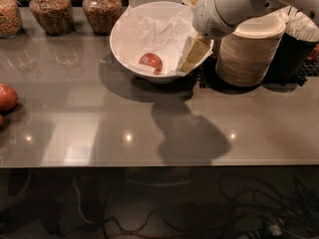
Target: Pick apple from white bowl
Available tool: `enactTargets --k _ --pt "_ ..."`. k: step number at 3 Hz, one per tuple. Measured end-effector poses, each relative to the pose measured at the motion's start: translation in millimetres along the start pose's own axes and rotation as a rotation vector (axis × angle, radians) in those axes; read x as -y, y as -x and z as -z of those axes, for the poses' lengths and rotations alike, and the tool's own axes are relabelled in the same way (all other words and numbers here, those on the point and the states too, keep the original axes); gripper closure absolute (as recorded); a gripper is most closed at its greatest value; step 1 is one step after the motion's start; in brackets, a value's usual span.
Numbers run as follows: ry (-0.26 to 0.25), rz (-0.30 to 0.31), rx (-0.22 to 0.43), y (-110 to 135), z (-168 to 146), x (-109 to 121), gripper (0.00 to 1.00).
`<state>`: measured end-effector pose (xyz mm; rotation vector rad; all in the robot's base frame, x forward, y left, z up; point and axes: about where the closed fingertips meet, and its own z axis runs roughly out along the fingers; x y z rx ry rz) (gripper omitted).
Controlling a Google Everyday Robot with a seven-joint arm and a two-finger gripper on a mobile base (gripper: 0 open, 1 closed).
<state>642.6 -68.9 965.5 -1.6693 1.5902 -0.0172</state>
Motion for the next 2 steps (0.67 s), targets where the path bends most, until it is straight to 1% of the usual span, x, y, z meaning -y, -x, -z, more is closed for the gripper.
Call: enactTargets --k 1,2 --pt "-0.017 0.017 0.04 10 -19 19 0.0" --pt "-0.005 0.0 0.059 10 -40 29 0.0"
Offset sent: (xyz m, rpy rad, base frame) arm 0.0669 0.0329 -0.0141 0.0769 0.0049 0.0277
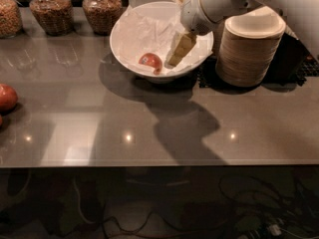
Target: Pick apple from white bowl
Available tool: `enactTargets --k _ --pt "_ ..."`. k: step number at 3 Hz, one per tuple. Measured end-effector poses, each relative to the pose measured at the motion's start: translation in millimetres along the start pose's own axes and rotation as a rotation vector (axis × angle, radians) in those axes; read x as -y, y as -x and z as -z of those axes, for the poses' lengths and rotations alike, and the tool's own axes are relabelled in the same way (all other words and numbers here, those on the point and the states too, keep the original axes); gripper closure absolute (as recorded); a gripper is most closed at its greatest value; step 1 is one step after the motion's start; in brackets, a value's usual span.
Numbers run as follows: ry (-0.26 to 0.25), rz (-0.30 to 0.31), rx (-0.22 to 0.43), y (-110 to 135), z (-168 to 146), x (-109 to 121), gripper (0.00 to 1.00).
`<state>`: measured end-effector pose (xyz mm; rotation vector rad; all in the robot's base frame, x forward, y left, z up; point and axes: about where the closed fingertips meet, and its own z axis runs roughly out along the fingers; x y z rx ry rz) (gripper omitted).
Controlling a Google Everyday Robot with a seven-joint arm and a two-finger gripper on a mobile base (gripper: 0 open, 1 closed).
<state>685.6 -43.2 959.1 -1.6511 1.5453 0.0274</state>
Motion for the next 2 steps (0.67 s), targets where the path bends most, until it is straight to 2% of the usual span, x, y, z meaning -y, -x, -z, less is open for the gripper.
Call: enactTargets --k 1,2 --pt "0.023 -0.028 0.016 -5 -24 5 0.19" --pt "0.042 -0.045 0.02 -8 -43 9 0.24"
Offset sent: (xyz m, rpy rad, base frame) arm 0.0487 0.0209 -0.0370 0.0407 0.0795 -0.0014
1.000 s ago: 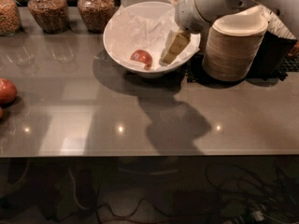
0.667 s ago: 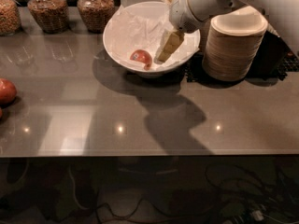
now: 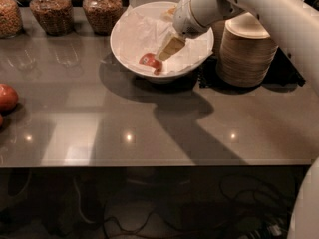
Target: Pick apple from white bowl
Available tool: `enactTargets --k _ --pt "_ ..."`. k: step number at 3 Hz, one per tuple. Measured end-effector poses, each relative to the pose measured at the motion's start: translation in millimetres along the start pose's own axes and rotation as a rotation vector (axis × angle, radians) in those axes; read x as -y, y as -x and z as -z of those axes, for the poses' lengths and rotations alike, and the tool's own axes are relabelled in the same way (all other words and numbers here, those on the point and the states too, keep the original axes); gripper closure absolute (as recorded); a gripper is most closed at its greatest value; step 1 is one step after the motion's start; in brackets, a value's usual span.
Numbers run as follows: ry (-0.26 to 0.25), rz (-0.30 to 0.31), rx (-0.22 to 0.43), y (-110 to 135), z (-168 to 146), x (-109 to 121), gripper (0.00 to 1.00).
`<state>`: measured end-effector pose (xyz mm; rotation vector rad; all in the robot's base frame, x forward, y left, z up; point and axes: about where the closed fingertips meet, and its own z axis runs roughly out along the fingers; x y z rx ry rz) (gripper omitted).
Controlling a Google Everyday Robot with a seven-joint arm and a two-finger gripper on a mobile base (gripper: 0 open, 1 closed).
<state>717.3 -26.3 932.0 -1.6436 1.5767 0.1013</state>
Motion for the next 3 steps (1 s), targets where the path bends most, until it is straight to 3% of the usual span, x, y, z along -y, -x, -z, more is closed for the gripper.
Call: enactTargets --k 1,3 --pt "0.034 -0.013 0.0 -4 -15 -4 0.2" --pt "0.131 -0.032 0.0 -6 -37 -31 0.24"
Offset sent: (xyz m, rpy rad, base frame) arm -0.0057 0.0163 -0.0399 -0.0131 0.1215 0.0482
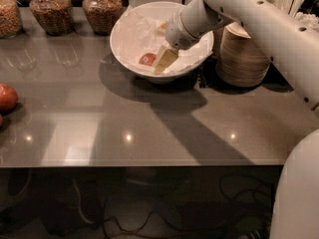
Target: Pick apple from white bowl
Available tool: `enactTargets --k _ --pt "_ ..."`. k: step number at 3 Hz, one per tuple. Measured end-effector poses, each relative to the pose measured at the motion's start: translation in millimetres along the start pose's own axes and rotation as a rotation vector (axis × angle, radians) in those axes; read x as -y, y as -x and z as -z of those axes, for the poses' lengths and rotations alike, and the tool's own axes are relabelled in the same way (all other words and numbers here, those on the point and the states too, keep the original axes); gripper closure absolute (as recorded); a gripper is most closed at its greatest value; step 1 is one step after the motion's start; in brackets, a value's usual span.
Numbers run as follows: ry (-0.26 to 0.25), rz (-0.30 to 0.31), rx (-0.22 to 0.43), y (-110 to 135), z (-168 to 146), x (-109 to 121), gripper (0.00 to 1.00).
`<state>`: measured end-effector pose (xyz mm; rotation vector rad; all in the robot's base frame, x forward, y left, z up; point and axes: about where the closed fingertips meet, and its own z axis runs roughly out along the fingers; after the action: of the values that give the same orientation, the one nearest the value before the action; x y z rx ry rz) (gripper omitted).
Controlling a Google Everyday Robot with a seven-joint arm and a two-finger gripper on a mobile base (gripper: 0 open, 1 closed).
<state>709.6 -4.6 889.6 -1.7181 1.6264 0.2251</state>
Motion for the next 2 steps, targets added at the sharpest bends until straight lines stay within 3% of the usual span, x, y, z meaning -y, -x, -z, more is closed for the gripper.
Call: enactTargets --k 2 --pt "0.082 -0.04 -0.018 -11 -27 -15 0.34"
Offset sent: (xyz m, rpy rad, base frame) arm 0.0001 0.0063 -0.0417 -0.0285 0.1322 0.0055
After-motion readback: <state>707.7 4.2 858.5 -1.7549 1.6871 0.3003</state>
